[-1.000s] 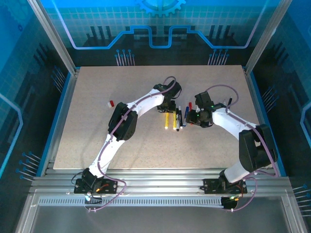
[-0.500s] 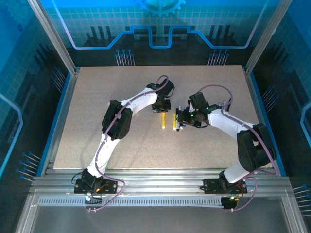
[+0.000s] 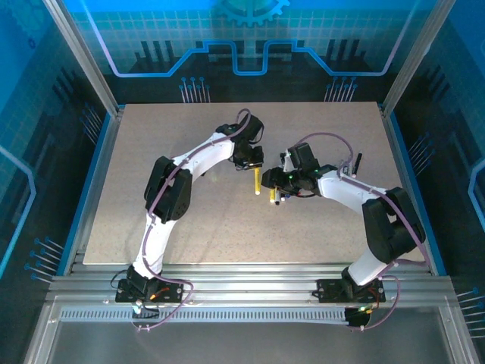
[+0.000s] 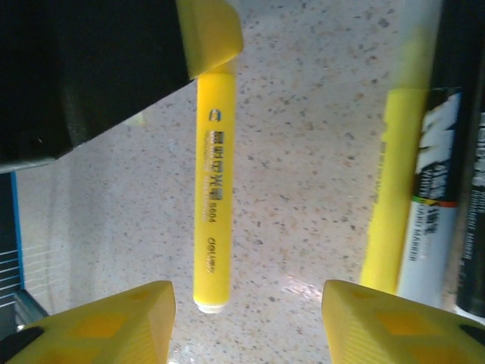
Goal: Open the pen caps
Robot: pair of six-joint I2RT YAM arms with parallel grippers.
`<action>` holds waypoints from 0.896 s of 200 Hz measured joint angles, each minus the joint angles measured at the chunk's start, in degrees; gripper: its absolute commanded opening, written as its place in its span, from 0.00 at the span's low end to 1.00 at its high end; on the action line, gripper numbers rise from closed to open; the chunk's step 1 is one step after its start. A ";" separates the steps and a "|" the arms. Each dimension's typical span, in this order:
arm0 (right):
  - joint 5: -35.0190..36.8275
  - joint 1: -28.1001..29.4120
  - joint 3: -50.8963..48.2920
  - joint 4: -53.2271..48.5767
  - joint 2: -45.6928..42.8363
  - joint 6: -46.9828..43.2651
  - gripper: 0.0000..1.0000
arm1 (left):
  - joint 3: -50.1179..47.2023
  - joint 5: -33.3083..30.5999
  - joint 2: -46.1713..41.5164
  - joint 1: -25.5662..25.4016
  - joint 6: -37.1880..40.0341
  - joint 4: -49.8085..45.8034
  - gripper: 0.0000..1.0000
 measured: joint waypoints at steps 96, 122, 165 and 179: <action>-1.70 2.38 2.58 2.45 6.14 1.25 0.48 | -4.13 2.78 -2.80 -0.17 -1.42 2.45 0.00; -1.70 2.89 4.83 2.54 7.74 1.27 0.43 | -4.48 2.97 -3.63 -0.39 -1.68 2.86 0.00; -1.31 3.37 6.14 2.01 8.92 1.86 0.00 | -4.63 2.99 -4.52 -0.42 -1.92 3.17 0.00; -1.25 3.43 6.14 1.99 8.92 2.10 0.00 | -4.68 3.02 -4.81 -0.48 -1.88 3.26 0.00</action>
